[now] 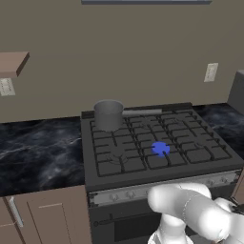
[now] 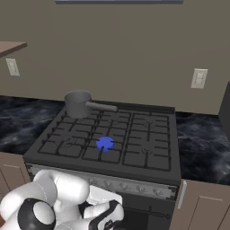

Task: Turn off the front center burner of the stove.

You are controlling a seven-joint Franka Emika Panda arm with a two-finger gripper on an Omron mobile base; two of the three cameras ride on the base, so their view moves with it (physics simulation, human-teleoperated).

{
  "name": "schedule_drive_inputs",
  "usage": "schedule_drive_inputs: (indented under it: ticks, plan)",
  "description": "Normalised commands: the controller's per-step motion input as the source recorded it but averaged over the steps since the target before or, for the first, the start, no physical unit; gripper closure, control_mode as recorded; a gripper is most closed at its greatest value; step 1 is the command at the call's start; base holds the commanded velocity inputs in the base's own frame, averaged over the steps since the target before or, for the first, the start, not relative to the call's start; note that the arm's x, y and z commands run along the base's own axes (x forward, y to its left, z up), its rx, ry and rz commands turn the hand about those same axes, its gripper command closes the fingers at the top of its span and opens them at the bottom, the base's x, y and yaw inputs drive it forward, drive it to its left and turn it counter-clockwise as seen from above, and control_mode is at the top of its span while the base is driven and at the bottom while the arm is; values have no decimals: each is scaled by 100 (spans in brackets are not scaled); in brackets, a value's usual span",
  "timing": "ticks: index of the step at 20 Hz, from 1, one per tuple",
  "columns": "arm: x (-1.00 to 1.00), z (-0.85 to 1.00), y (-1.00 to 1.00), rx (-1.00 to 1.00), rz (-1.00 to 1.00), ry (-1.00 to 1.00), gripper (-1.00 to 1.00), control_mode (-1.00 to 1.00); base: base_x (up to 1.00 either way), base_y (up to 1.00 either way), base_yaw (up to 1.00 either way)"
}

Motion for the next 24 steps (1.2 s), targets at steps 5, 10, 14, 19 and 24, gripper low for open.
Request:
schedule_drive_inputs:
  ticks: [5, 10, 14, 19, 24]
  plan:
    - [28, -10, 0, 2, -9, 0, -100, -100, 0, 0, 0]
    - [28, -9, 0, 0, -5, 0, -100, -100, 0, 0, 0]
    - [12, -26, 0, 0, -4, 0, -100, -100, 0, 0, 0]
    - [9, -27, 0, 0, -3, 0, -100, -100, 0, 0, 0]
    - [3, -11, 8, 0, -3, 0, -100, -100, 0, 0, 0]
